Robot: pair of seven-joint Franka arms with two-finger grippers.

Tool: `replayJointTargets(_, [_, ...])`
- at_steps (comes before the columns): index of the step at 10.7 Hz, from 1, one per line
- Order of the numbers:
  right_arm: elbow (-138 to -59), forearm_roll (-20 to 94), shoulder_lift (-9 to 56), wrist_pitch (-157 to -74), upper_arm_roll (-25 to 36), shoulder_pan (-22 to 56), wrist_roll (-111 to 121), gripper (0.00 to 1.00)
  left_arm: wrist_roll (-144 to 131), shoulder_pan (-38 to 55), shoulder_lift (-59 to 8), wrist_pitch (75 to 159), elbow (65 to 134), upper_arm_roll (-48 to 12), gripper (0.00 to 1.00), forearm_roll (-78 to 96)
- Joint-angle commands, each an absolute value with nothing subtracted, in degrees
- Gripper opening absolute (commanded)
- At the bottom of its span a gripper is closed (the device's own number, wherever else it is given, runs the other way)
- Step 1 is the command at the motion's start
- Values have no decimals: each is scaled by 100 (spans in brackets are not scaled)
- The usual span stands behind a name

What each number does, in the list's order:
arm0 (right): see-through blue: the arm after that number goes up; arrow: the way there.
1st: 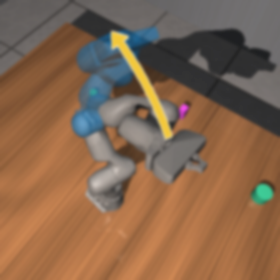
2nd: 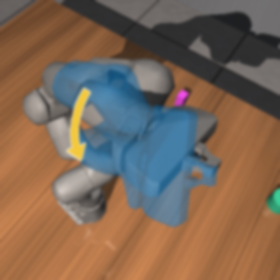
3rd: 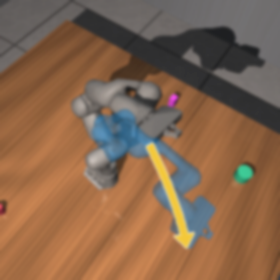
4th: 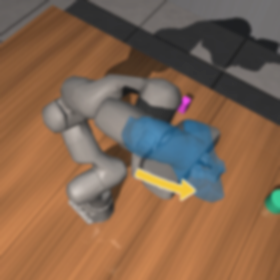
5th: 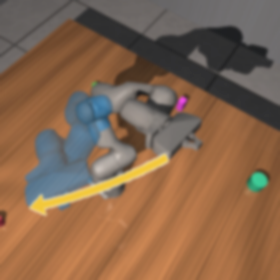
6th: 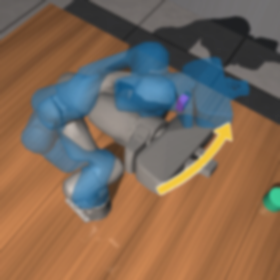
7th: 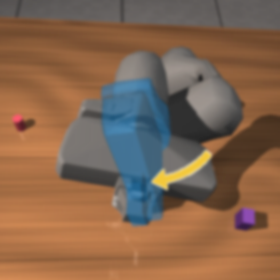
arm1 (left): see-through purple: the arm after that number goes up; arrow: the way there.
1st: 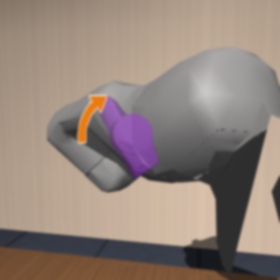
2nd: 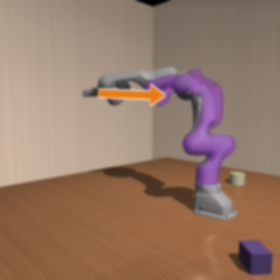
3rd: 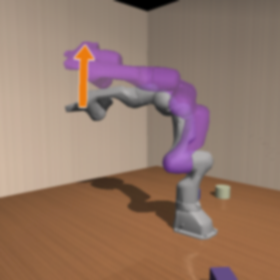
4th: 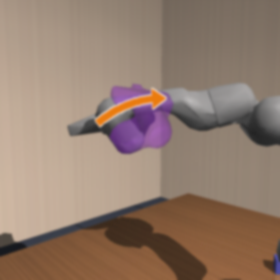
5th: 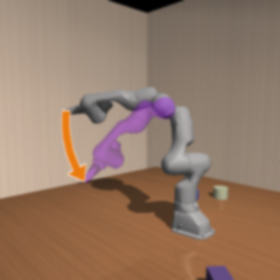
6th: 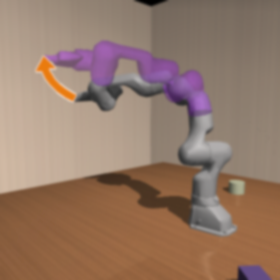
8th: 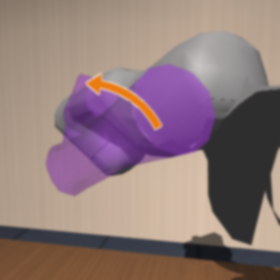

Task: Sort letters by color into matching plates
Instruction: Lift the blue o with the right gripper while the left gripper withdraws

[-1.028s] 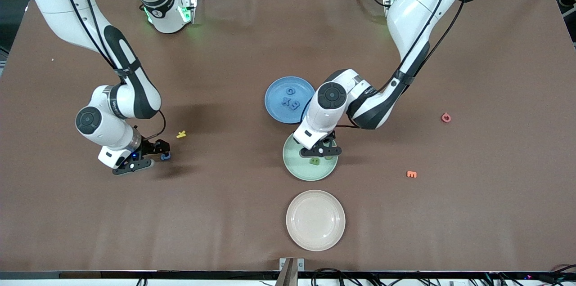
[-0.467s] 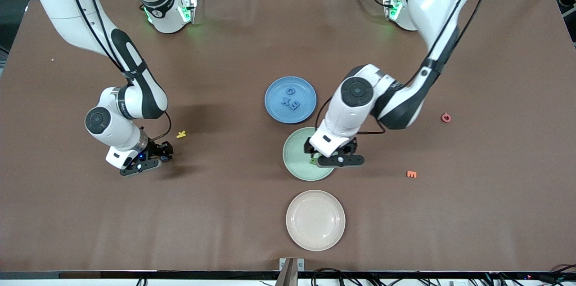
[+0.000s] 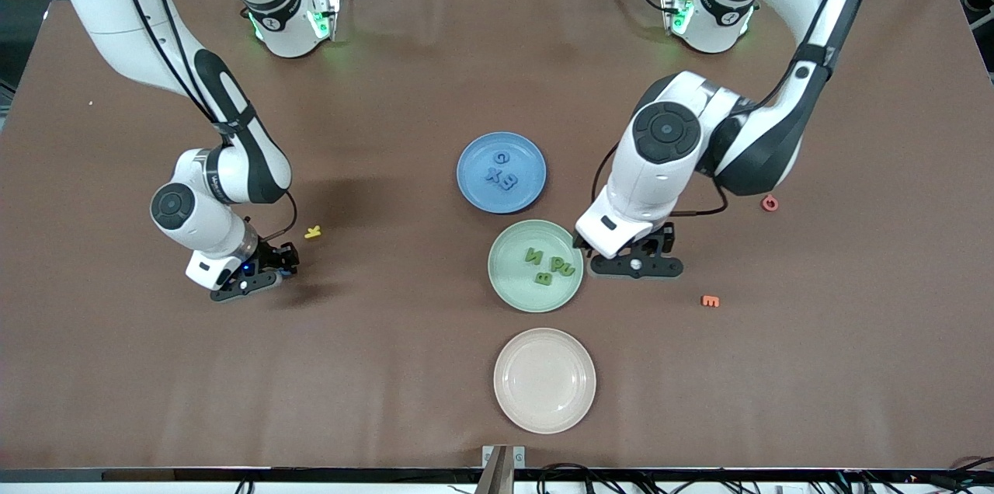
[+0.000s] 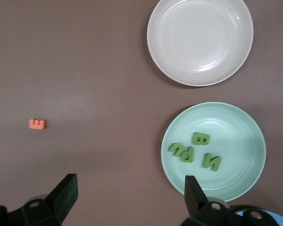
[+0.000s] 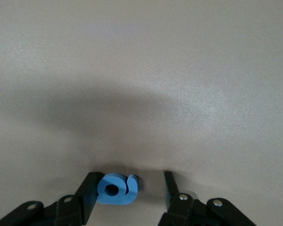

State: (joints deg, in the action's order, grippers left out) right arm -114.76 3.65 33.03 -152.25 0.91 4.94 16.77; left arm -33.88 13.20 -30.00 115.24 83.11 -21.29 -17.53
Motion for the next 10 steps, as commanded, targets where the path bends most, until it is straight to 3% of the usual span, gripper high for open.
replayJointTargets(1, [-11786, 308, 3120, -15468, 70, 483, 1723, 52, -2814, 1029, -2366, 10830, 8473, -2127, 100, -1784])
replayJointTargets(3, [-11795, 308, 3129, -15478, 70, 527, 1723, 41, -2716, 915, -2093, 10513, 8473, -2144, 100, -1775])
replayJointTargets(7, [-11777, 308, 3146, -15495, 70, 554, 1714, 28, -2707, 844, -1496, 10003, 8499, -2127, 100, -1444])
replayJointTargets(10, [-11707, 308, 2954, -15242, 70, 554, 1644, 27, -2017, 108, -1012, 9634, 8499, -2153, 100, -1047])
